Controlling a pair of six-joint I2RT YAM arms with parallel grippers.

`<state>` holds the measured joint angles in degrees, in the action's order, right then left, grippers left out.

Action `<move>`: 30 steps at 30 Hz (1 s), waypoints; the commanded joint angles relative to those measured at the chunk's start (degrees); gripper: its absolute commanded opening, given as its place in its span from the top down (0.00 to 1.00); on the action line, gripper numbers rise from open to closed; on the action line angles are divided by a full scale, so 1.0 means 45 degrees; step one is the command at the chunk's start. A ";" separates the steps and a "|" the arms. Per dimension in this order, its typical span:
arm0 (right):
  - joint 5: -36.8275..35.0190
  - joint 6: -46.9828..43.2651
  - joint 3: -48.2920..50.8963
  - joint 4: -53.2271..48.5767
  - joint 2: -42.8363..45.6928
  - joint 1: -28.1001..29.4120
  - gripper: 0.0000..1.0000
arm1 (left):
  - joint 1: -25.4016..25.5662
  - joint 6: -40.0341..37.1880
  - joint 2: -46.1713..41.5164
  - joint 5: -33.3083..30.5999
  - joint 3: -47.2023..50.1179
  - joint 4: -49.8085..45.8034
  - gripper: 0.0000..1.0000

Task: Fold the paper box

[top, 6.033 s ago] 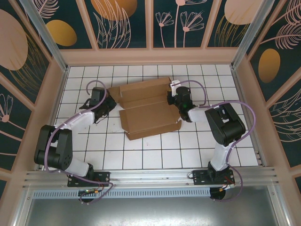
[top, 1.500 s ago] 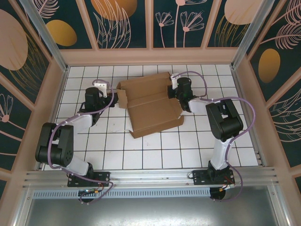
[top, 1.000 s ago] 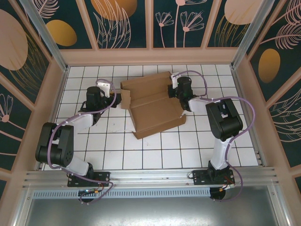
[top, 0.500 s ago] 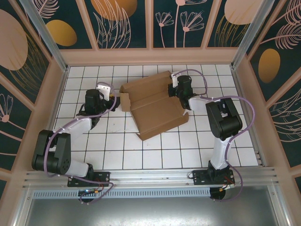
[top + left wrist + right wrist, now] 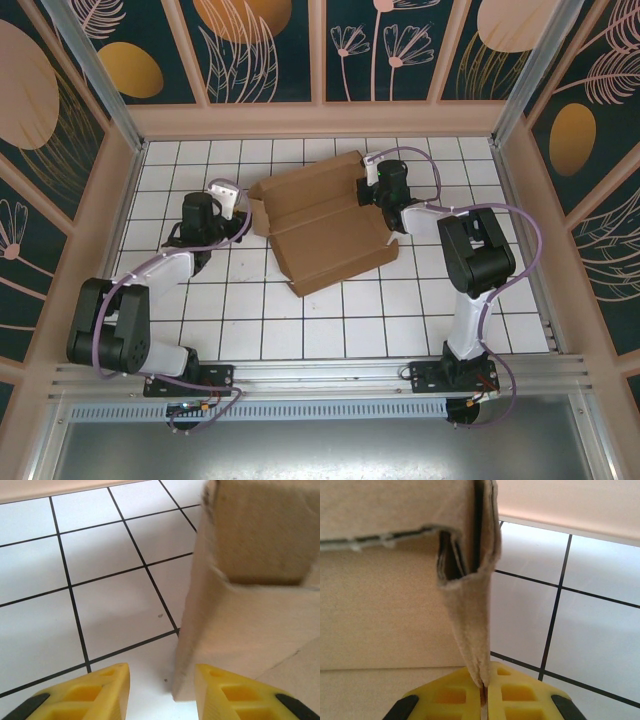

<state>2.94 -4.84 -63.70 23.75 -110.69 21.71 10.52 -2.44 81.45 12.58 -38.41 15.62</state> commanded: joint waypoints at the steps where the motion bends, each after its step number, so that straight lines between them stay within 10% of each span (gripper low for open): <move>1: 0.0323 0.0334 -0.0082 -0.1098 -0.0580 -0.0040 0.92 | 0.0076 -0.0626 -0.0385 -0.0208 0.0267 -0.0277 0.61; 30: 0.1272 0.0216 -0.0693 -0.1885 -0.0924 -0.0021 0.90 | 0.0083 -0.0981 0.1188 0.0344 -0.1126 0.1110 0.44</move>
<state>5.78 -4.12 -66.35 22.06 -112.20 21.67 10.52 -6.63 85.49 11.16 -41.93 17.39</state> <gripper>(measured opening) 0.099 0.559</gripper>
